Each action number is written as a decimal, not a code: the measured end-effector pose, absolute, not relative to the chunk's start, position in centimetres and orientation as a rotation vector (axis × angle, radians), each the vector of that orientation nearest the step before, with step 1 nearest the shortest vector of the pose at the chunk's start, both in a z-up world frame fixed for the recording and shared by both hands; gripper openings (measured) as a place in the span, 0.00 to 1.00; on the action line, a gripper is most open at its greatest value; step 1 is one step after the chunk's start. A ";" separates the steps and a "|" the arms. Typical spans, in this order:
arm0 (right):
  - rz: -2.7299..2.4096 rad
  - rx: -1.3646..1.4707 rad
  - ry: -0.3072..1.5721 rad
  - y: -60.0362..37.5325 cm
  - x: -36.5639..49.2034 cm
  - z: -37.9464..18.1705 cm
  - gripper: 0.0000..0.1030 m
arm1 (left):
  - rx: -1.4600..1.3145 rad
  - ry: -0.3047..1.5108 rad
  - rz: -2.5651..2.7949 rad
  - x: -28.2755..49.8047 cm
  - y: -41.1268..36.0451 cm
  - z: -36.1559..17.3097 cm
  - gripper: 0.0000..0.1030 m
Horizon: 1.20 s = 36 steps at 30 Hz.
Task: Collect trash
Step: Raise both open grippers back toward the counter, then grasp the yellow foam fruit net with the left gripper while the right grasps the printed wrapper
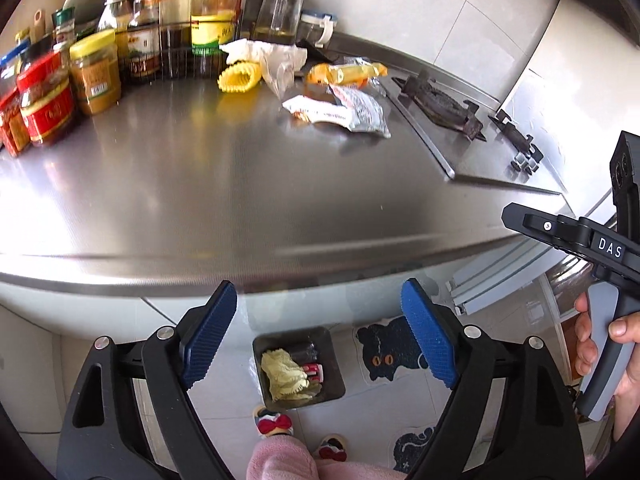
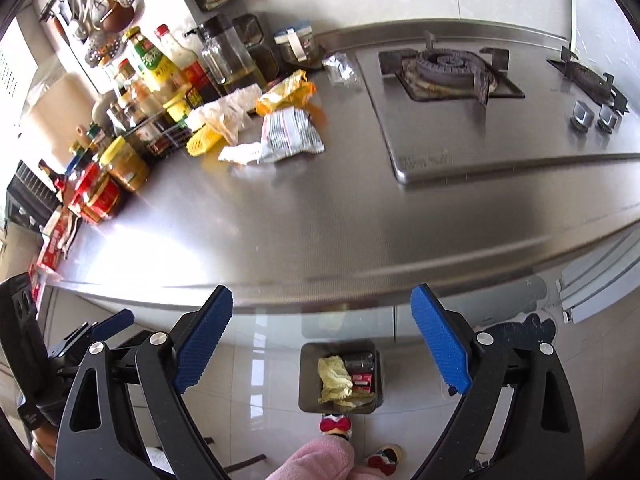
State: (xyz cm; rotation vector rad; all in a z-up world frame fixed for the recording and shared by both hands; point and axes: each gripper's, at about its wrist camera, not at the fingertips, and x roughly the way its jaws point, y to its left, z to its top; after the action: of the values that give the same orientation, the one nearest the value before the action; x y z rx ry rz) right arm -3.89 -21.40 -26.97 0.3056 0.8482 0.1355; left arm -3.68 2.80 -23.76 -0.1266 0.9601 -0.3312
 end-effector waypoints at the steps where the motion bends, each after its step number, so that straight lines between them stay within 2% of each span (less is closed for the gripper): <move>1: 0.132 0.303 0.836 -21.4 -3.2 -26.4 0.89 | -0.128 0.949 -0.330 -2.8 3.1 -23.2 0.77; 11: 0.128 0.245 0.783 -20.1 4.4 -24.2 0.89 | -0.122 0.866 -0.294 6.2 5.9 -20.3 0.78; 16: 0.151 0.210 0.798 -18.5 8.3 -24.9 0.82 | -0.107 0.861 -0.273 11.2 6.5 -20.4 0.78; 20: 0.150 0.208 0.819 -17.6 11.1 -25.9 0.82 | -0.111 0.877 -0.248 14.7 7.2 -21.4 0.82; 36: 0.143 0.195 0.874 -15.9 16.1 -28.3 0.82 | -0.090 0.960 -0.274 23.1 6.9 -26.5 0.82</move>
State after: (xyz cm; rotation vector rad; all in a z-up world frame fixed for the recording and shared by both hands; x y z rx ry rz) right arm 16.14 -15.86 -28.32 0.1947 0.8737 0.1427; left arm 23.07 6.95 -26.46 -0.0904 0.9599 -0.2744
